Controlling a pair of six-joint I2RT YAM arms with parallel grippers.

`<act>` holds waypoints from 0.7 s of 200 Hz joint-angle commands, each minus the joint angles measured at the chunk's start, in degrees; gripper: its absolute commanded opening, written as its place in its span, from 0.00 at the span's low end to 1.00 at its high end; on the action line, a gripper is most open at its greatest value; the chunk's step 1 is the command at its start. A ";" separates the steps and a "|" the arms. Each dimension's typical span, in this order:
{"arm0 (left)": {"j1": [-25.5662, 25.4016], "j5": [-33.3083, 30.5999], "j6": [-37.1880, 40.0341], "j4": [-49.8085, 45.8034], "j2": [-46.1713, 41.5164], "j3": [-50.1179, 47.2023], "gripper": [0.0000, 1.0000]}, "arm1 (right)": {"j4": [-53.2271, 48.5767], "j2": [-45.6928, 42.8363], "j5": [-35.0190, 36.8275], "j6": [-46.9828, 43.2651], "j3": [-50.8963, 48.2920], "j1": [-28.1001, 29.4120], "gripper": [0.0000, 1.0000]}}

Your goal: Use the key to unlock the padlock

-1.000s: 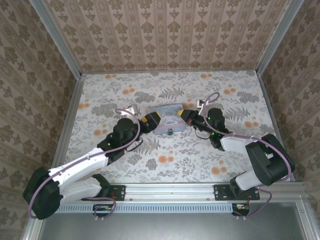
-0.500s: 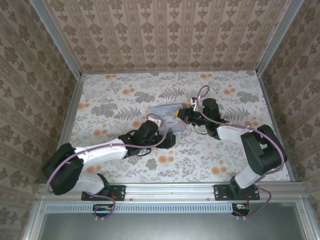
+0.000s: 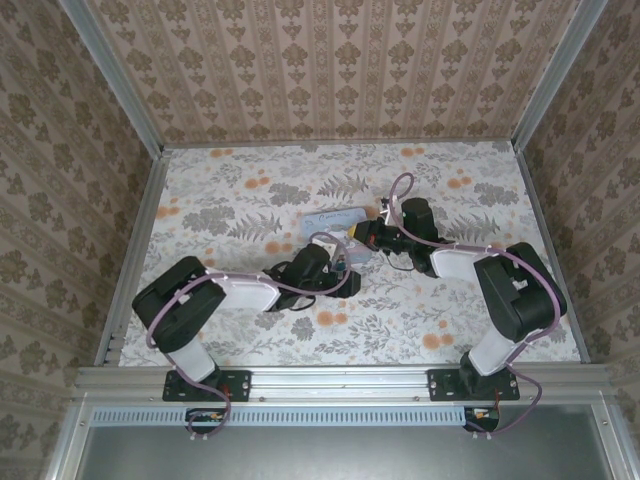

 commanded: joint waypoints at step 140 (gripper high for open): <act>-1.96 -16.98 9.89 9.98 9.39 2.33 0.87 | 1.50 2.40 -0.91 0.43 -0.01 -1.49 0.00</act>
